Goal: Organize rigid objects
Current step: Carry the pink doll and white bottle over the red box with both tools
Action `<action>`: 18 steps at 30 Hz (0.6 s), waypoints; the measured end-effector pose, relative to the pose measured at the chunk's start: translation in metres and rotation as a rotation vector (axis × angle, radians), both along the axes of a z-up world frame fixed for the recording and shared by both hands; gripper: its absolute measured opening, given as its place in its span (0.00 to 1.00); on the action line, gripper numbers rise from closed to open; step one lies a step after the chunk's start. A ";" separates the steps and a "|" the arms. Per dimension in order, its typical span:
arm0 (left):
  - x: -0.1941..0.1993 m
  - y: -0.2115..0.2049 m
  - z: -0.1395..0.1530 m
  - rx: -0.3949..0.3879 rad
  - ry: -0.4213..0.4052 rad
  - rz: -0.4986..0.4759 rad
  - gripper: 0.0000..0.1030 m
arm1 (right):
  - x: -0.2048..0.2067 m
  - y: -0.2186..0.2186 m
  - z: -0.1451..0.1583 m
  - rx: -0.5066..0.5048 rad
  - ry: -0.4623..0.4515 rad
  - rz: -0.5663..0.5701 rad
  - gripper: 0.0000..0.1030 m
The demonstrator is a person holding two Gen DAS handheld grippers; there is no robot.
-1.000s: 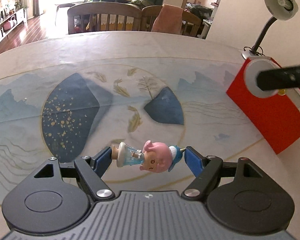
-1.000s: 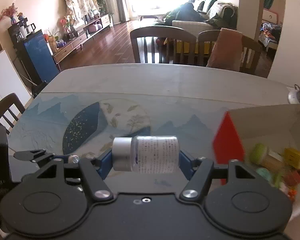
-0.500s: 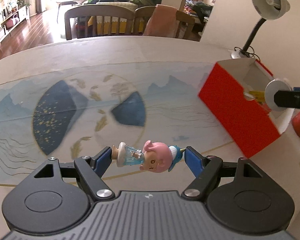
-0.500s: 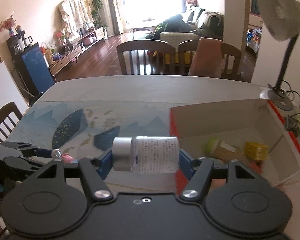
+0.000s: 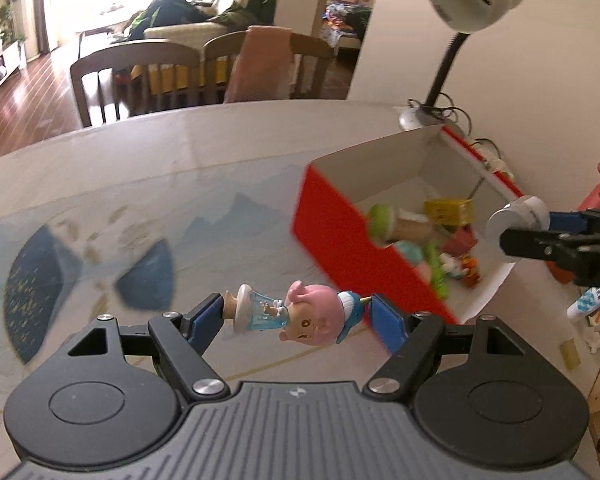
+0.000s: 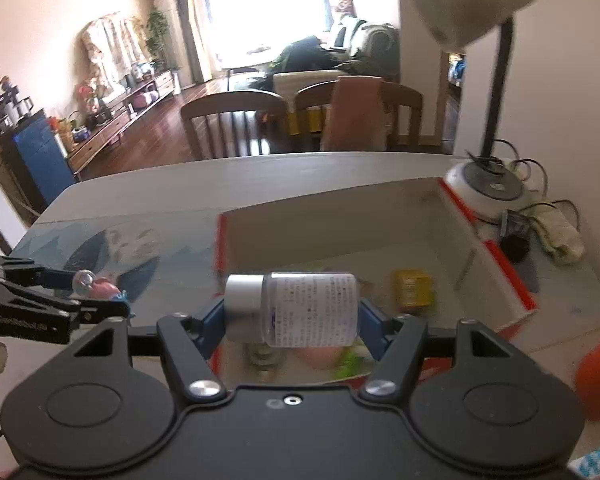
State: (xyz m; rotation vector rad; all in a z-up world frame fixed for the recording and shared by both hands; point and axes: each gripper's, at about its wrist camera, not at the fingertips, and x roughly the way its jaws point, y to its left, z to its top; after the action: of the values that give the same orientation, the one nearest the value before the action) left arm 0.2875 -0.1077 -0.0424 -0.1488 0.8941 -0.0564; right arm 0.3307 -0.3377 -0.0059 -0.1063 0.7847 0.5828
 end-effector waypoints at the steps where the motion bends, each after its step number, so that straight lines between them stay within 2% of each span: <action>1: 0.005 -0.007 0.002 0.003 -0.003 -0.006 0.77 | 0.003 -0.007 -0.001 -0.002 -0.003 -0.007 0.65; 9: 0.040 -0.060 0.016 0.012 -0.026 -0.073 0.77 | 0.024 -0.048 -0.010 -0.010 0.005 -0.044 0.65; 18: 0.086 -0.104 0.005 0.053 -0.009 -0.123 0.77 | 0.042 -0.056 -0.025 -0.054 0.006 -0.006 0.65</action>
State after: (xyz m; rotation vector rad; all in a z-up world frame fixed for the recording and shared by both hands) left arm 0.3739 -0.2114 -0.0373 -0.0443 0.8939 -0.1475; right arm 0.3727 -0.3942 -0.0304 -0.1522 0.8068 0.5567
